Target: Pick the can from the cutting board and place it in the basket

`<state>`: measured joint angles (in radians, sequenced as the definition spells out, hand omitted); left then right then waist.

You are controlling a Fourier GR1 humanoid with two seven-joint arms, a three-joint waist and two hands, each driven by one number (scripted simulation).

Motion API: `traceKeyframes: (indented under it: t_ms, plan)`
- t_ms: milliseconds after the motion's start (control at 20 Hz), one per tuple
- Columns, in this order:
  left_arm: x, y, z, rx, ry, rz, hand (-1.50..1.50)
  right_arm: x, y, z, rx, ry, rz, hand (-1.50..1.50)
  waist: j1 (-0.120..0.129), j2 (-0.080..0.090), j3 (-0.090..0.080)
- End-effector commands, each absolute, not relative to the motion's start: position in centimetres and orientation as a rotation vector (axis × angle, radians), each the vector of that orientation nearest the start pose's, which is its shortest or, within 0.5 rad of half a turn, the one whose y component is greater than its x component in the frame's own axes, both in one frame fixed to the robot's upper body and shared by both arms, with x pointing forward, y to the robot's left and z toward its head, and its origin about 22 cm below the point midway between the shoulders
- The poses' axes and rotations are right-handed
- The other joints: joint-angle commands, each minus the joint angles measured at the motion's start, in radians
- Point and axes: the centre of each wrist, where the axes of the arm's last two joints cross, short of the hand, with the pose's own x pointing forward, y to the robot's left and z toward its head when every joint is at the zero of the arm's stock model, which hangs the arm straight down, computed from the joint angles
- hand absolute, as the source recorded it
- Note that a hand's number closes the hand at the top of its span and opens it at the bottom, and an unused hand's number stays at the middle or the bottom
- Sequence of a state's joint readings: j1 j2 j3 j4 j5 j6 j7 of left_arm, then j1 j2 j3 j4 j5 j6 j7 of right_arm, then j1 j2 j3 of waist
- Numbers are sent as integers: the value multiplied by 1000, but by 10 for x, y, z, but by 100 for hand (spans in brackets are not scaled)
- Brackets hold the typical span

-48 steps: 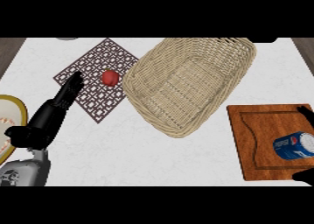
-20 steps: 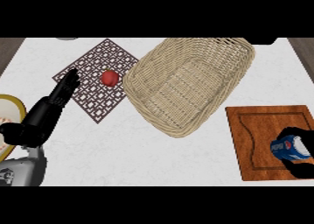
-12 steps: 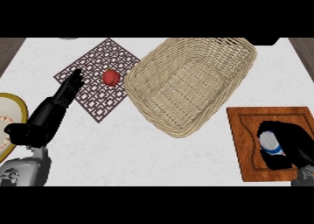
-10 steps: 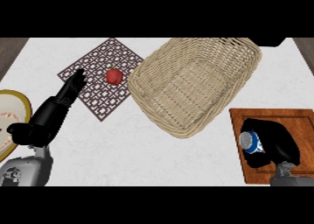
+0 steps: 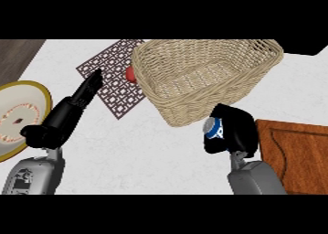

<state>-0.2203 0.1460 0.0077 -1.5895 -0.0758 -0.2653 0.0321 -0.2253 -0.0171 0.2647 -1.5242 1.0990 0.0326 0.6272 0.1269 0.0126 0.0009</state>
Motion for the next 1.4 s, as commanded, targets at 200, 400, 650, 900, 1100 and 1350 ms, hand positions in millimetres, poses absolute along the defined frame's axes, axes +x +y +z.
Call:
traceKeyframes:
  t_ms: [200, 400, 650, 900, 1100, 1350]
  plan:
    - [294, 231, 65, -87, -1694, -495, 0, 279, -69, 118, -953, -1500, 383, 150, 38, -13, -1]
    - [296, 228, 62, -88, -1685, -493, 0, 278, -41, 146, -969, -1574, 234, 150, 31, -14, -6]
    - [300, 226, 64, -68, -1694, -496, 0, 282, -16, 166, -1018, -1567, 160, 150, 12, -16, -7]
    - [302, 235, 65, -43, -1689, -491, 0, 298, -4, 182, -1161, -1484, 155, 150, -4, -19, -8]
    - [305, 224, 66, -61, -1704, -471, 0, 311, 4, 195, -1218, -1464, 114, 150, -12, -13, -6]
    - [303, 216, 60, -73, -1691, -471, 0, 337, 2, 215, -1277, -1434, 35, 150, -9, -6, -6]
